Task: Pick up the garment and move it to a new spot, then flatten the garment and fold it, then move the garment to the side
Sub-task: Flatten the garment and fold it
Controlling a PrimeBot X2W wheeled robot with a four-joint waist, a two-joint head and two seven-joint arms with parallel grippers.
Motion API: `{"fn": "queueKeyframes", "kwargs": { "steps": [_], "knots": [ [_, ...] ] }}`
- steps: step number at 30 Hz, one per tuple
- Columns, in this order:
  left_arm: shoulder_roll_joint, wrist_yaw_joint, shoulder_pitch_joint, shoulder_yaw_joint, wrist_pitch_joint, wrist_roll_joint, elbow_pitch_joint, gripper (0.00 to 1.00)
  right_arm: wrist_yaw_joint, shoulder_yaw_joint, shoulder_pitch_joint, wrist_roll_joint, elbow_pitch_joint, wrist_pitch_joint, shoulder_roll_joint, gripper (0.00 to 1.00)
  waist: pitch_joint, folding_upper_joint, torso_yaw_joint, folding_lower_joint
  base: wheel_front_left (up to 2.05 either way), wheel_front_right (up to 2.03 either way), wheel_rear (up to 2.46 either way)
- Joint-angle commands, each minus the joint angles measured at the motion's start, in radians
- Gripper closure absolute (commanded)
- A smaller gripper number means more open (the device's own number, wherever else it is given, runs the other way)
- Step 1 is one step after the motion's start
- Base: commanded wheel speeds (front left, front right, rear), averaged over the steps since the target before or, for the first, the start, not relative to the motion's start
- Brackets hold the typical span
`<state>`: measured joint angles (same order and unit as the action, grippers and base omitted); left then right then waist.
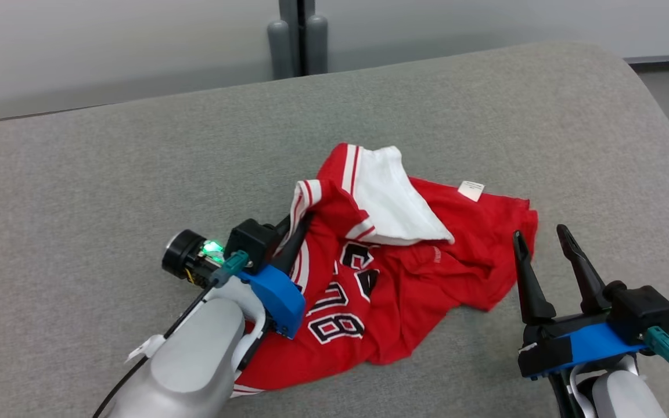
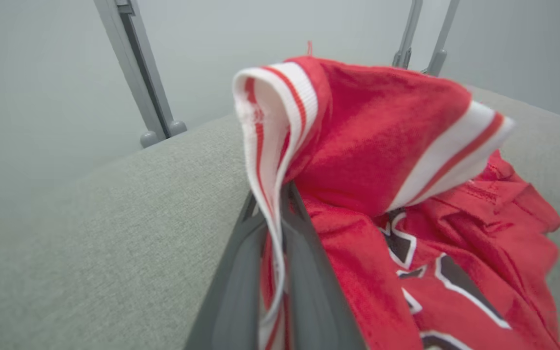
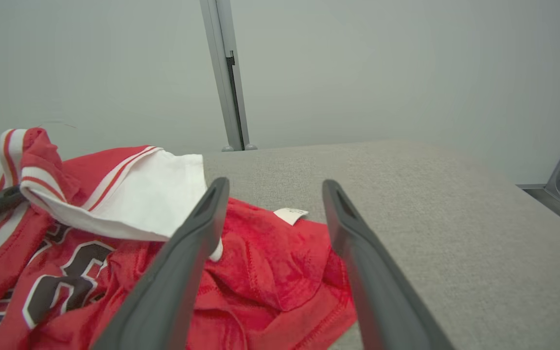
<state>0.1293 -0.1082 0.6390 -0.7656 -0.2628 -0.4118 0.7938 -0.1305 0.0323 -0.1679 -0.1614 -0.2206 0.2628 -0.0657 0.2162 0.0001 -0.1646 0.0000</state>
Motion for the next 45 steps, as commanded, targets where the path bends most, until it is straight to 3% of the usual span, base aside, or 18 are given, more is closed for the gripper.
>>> {"fn": "queueKeyframes", "kwargs": {
  "steps": [1,12,19,29,45],
  "knots": [
    [0.018,0.015,-0.021,0.038,-0.003,0.011,-0.04,1.0,0.0,-0.002,0.012,-0.001,0.001,0.003,-0.003,0.0,-0.001,-0.0001,0.023,0.0,0.0,0.0,0.0],
    [0.096,0.061,-0.178,0.25,-0.003,0.09,-0.301,1.0,0.0,-0.005,0.032,0.003,-0.015,0.003,-0.007,0.0,-0.047,-0.0001,0.134,0.0,0.0,0.0,0.0],
    [0.116,0.049,-0.216,0.329,-0.003,0.122,-0.356,1.0,0.0,0.002,0.025,-0.001,-0.029,0.003,-0.012,0.0,-0.056,-0.0001,0.152,0.0,0.0,0.0,0.0],
    [0.136,0.024,-0.096,0.392,-0.003,0.168,-0.34,1.0,0.0,0.008,-0.009,-0.005,-0.035,0.003,-0.018,0.0,-0.002,-0.0001,0.093,0.0,0.0,0.0,0.0],
    [0.208,0.0,0.213,0.454,-0.003,0.214,-0.141,1.0,0.0,-0.013,-0.091,-0.017,-0.009,0.003,-0.01,0.0,0.175,-0.0001,-0.032,0.0,0.0,0.0,0.0]
  ]
}}
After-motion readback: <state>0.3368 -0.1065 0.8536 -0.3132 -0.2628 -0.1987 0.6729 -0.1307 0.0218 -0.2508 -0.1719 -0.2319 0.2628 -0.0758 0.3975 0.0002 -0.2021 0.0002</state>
